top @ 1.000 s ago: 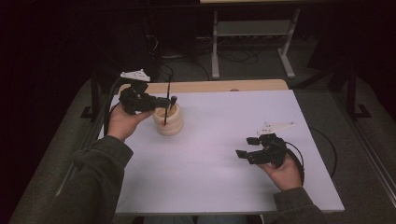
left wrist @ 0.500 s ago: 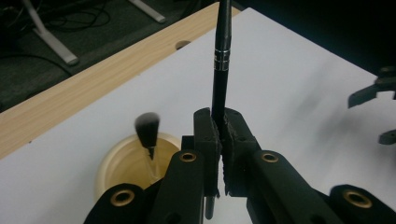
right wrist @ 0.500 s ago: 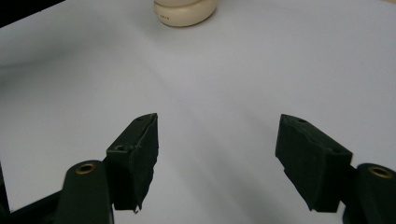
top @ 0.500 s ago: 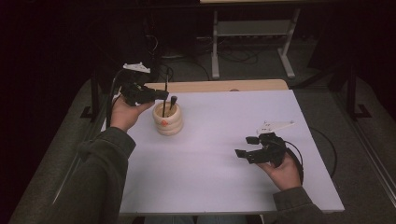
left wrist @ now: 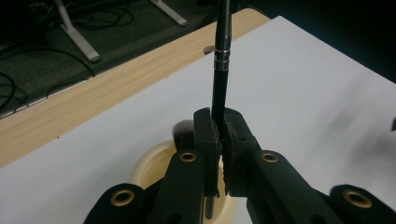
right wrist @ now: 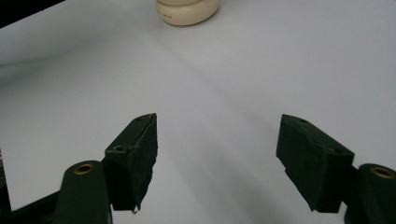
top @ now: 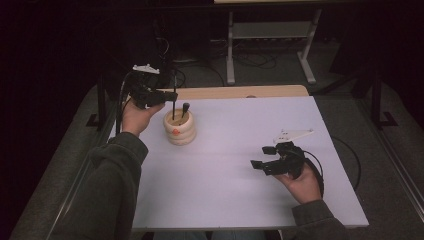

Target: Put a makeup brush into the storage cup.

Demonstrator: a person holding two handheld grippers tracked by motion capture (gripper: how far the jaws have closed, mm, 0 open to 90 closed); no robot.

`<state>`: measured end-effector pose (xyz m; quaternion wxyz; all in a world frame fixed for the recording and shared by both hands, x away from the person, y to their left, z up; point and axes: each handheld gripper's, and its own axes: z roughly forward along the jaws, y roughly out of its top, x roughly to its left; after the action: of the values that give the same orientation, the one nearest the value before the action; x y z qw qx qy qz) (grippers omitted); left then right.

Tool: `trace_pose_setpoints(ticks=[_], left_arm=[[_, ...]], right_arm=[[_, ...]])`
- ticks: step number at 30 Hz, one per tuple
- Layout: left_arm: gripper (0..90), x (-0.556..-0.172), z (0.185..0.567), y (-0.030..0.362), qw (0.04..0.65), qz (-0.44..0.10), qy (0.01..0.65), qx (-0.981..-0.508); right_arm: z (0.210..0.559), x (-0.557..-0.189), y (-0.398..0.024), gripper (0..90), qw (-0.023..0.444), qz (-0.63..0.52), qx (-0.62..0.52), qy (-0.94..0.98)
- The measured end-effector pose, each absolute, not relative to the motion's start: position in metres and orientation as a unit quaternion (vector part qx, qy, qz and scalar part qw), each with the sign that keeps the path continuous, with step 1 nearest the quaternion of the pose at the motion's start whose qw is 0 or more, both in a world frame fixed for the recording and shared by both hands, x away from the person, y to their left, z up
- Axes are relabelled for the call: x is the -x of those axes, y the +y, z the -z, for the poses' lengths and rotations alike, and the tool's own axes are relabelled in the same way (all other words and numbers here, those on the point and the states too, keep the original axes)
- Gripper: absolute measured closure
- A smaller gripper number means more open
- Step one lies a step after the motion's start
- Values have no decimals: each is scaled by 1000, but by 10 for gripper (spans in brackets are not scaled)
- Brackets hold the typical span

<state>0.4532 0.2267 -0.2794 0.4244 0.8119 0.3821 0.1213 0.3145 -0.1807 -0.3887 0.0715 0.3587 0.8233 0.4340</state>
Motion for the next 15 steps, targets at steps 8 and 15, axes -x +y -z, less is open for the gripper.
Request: trace_pose_setpoints(ticks=[8, 15], left_arm=[[858, -465, 289, 228, 434, -127, 406, -794], [858, -471, 295, 223, 420, -129, 409, -800]], right_arm=[[389, -316, -182, 275, 71, -435, -361, 822], [389, -316, -184, 274, 70, -436, -366, 819]])
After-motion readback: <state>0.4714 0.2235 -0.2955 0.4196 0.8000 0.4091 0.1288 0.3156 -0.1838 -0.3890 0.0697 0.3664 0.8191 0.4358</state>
